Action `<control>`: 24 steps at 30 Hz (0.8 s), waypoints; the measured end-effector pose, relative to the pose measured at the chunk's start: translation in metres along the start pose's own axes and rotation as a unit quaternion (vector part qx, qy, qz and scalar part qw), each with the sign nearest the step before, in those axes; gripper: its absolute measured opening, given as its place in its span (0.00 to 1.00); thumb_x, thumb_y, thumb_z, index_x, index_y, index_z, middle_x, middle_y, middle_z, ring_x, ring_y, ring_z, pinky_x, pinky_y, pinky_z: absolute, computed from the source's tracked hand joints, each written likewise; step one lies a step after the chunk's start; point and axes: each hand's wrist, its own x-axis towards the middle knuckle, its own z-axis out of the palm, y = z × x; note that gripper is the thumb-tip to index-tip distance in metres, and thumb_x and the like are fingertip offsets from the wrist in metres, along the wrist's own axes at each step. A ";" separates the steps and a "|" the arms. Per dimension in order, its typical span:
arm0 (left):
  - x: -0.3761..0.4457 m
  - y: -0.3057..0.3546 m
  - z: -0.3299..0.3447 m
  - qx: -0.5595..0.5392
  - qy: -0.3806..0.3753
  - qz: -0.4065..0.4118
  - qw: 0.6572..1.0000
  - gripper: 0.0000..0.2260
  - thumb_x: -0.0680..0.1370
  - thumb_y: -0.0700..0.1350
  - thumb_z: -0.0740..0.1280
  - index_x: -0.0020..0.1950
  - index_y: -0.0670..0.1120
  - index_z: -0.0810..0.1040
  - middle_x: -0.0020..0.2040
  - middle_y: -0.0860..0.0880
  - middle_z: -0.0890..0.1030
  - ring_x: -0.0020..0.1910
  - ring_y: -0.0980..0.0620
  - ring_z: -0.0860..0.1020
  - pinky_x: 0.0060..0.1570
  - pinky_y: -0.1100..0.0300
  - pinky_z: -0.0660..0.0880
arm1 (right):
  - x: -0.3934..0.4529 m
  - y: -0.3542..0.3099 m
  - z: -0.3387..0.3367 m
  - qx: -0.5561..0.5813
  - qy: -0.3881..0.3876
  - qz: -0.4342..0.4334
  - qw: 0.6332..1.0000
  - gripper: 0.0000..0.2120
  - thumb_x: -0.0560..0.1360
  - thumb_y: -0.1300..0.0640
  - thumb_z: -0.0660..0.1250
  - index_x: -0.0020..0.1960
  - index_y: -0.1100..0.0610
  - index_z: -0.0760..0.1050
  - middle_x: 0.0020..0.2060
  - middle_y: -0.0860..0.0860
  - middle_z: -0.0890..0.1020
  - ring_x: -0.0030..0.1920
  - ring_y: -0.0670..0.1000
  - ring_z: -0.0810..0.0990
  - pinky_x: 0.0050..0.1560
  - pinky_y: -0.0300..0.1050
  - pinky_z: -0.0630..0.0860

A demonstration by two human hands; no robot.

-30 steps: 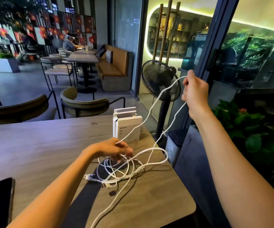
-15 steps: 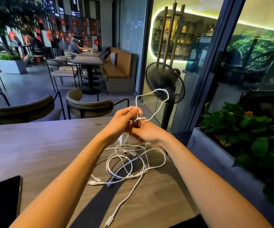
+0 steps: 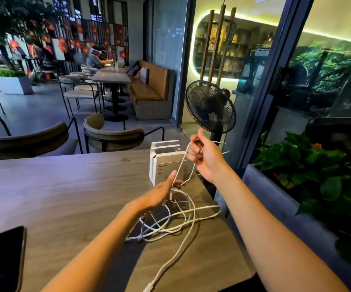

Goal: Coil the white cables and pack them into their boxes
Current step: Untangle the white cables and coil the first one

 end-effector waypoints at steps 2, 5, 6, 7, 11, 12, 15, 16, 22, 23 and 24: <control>-0.003 -0.006 -0.009 0.029 -0.005 -0.022 0.999 0.42 0.75 0.78 0.44 0.66 0.50 0.80 0.67 0.46 0.80 0.66 0.47 0.77 0.69 0.47 0.71 | 0.000 0.001 -0.010 -0.009 0.027 -0.020 0.999 0.22 0.86 0.45 0.54 0.42 0.58 0.74 0.25 0.48 0.67 0.25 0.45 0.63 0.27 0.39 0.57; -0.008 -0.016 -0.020 0.069 0.067 0.025 0.995 0.43 0.74 0.78 0.49 0.49 0.40 0.83 0.44 0.44 0.84 0.44 0.51 0.82 0.49 0.56 0.78 | 0.001 0.003 -0.026 -0.036 0.085 -0.060 0.994 0.22 0.87 0.46 0.54 0.43 0.59 0.75 0.24 0.48 0.68 0.23 0.44 0.63 0.23 0.37 0.58; -0.010 -0.020 -0.023 0.070 0.092 0.049 0.992 0.40 0.75 0.76 0.52 0.46 0.41 0.84 0.38 0.47 0.83 0.38 0.53 0.81 0.45 0.58 0.77 | 0.002 0.002 -0.031 -0.028 0.108 -0.075 0.991 0.22 0.87 0.46 0.55 0.42 0.58 0.75 0.24 0.48 0.69 0.23 0.44 0.63 0.23 0.36 0.58; -0.013 -0.023 -0.026 0.071 0.115 0.071 0.988 0.35 0.77 0.72 0.55 0.45 0.43 0.85 0.36 0.49 0.83 0.35 0.54 0.81 0.42 0.58 0.78 | 0.003 -0.001 -0.036 -0.010 0.130 -0.089 0.988 0.22 0.86 0.46 0.55 0.42 0.58 0.75 0.24 0.48 0.69 0.22 0.44 0.63 0.22 0.36 0.58; -0.017 -0.029 -0.035 0.093 0.154 0.122 0.976 0.12 0.80 0.57 0.66 0.51 0.53 0.87 0.42 0.54 0.87 0.42 0.56 0.84 0.46 0.58 0.82 | 0.004 -0.012 -0.048 0.062 0.157 -0.107 0.980 0.23 0.86 0.45 0.55 0.39 0.56 0.74 0.23 0.48 0.69 0.21 0.44 0.63 0.22 0.36 0.56; -0.016 -0.029 -0.038 0.098 0.165 0.121 0.974 0.10 0.79 0.57 0.68 0.52 0.55 0.87 0.44 0.55 0.87 0.44 0.57 0.84 0.46 0.59 0.82 | 0.003 -0.013 -0.049 0.061 0.152 -0.100 0.981 0.24 0.86 0.45 0.55 0.38 0.56 0.74 0.22 0.48 0.69 0.21 0.44 0.63 0.22 0.37 0.56; -0.011 -0.036 -0.046 0.152 0.246 0.114 0.950 0.16 0.76 0.61 0.69 0.58 0.54 0.85 0.50 0.55 0.83 0.47 0.57 0.81 0.47 0.56 0.81 | 0.000 -0.013 -0.049 0.048 0.113 -0.056 0.991 0.25 0.86 0.45 0.55 0.35 0.55 0.71 0.21 0.48 0.66 0.21 0.45 0.61 0.23 0.38 0.56; -0.009 -0.040 -0.047 0.179 0.280 0.109 0.937 0.19 0.74 0.62 0.70 0.61 0.54 0.84 0.51 0.55 0.81 0.47 0.57 0.79 0.45 0.58 0.80 | -0.001 -0.013 -0.049 0.051 0.098 -0.040 0.993 0.26 0.86 0.45 0.56 0.33 0.55 0.71 0.21 0.48 0.65 0.21 0.45 0.60 0.23 0.39 0.56; -0.012 -0.049 -0.057 0.340 0.331 0.059 0.878 0.30 0.70 0.67 0.73 0.69 0.59 0.74 0.53 0.52 0.75 0.47 0.52 0.77 0.41 0.56 0.78 | -0.009 -0.018 -0.049 0.139 0.011 -0.027 0.990 0.32 0.87 0.51 0.52 0.23 0.52 0.64 0.18 0.47 0.61 0.21 0.46 0.57 0.27 0.41 0.55; -0.015 -0.054 -0.059 0.360 0.320 0.054 0.875 0.29 0.69 0.67 0.73 0.67 0.58 0.76 0.53 0.52 0.77 0.46 0.53 0.77 0.40 0.57 0.78 | -0.010 -0.024 -0.051 0.176 0.008 -0.043 0.983 0.31 0.86 0.52 0.52 0.23 0.52 0.64 0.18 0.47 0.60 0.22 0.46 0.56 0.26 0.41 0.56; -0.019 -0.060 -0.062 0.368 0.309 0.042 0.876 0.25 0.70 0.67 0.74 0.64 0.58 0.78 0.52 0.52 0.79 0.45 0.54 0.77 0.41 0.57 0.77 | -0.010 -0.030 -0.055 0.209 0.010 -0.057 0.976 0.30 0.86 0.52 0.52 0.24 0.51 0.63 0.18 0.47 0.59 0.22 0.46 0.56 0.26 0.41 0.56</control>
